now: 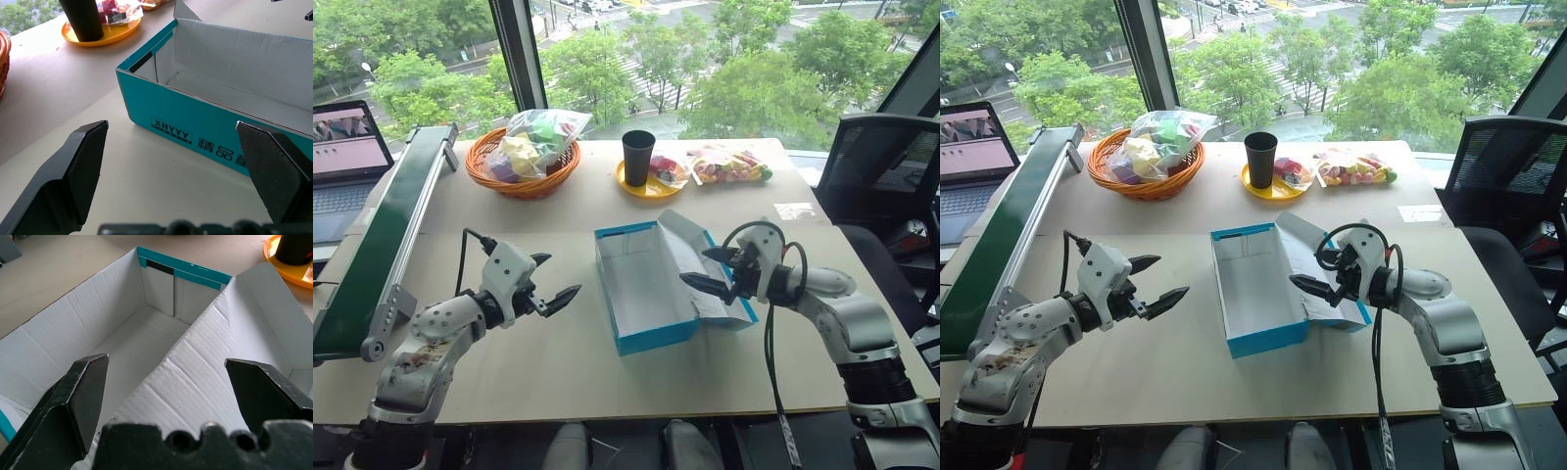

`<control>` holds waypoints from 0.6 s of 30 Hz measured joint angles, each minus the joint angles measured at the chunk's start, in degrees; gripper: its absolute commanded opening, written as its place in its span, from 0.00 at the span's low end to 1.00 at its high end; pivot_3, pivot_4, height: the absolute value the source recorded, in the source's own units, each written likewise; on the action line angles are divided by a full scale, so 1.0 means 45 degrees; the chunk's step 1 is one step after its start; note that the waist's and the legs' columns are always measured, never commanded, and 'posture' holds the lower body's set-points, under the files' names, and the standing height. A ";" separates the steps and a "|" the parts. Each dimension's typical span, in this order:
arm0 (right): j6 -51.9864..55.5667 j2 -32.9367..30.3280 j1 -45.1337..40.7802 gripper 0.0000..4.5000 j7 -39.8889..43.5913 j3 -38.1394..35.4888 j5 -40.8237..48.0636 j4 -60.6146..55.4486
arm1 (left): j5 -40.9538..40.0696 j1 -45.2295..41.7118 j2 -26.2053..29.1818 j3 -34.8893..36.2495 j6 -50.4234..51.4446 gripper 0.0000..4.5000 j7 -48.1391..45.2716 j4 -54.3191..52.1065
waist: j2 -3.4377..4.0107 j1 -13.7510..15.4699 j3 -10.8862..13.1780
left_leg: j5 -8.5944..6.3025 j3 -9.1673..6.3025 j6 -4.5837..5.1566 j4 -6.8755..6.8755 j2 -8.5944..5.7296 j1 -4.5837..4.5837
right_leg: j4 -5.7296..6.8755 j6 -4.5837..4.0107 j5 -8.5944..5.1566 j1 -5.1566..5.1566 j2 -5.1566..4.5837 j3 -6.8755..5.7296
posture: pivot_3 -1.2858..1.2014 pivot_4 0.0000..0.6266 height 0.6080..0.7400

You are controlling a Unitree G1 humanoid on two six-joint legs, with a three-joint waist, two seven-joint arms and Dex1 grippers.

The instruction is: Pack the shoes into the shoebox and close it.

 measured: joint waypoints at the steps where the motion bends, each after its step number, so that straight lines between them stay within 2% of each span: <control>1: 0.0000 0.0000 0.0000 1.00 0.0000 0.0000 0.0000 0.0000 | 0.0000 0.0000 0.0000 0.0000 0.0000 1.00 0.0000 0.0000 | 0.0000 0.0000 0.0000 | 0.0000 0.0000 0.0000 0.0000 0.0000 0.0000 | 0.0000 0.0000 0.0000 0.0000 0.0000 0.0000 | 0.52 0.24 1.00; 5: 0.0020 0.0288 -0.0352 1.00 -0.0212 0.0006 -0.0029 0.0042 | 0.0003 -0.0370 -0.0431 0.0300 0.0018 1.00 0.0525 0.0770 | 0.0000 -0.0034 0.0000 | 0.0001 0.0000 0.0001 0.0005 0.0001 0.0006 | 0.0010 0.0000 0.0001 -0.0001 0.0003 0.0000 | 0.52 0.24 1.00; 9: 0.0169 0.1087 -0.1839 1.00 -0.0245 0.0221 0.0048 0.0141 | 0.0207 -0.1157 -0.0729 0.1766 0.0018 1.00 0.2078 0.2480 | 0.0000 -0.0106 0.0000 | 0.0002 -0.0007 0.0002 0.0003 0.0016 0.0032 | 0.0025 0.0005 0.0000 0.0001 0.0022 -0.0001 | 0.52 0.24 1.00; 13: 0.0164 0.2127 -0.2865 1.00 -0.0243 0.0791 -0.0012 0.0856 | 0.0604 -0.1450 -0.0457 0.3396 -0.0623 1.00 0.3294 0.4258 | 0.0000 -0.0081 0.0000 | 0.0001 -0.0007 0.0001 -0.0001 0.0008 0.0016 | 0.0021 -0.0005 0.0006 -0.0010 0.0011 -0.0002 | 0.52 0.24 1.00; 18: -0.0031 0.3479 -0.3801 1.00 -0.0402 0.1353 -0.0260 0.1891 | 0.1080 -0.1249 0.0506 0.5024 -0.2003 1.00 0.3798 0.6416 | 0.0000 -0.0030 0.0000 | 0.0000 -0.0008 -0.0001 -0.0024 0.0000 0.0006 | 0.0021 -0.0008 0.0008 -0.0026 0.0000 -0.0009 | 0.52 0.24 1.00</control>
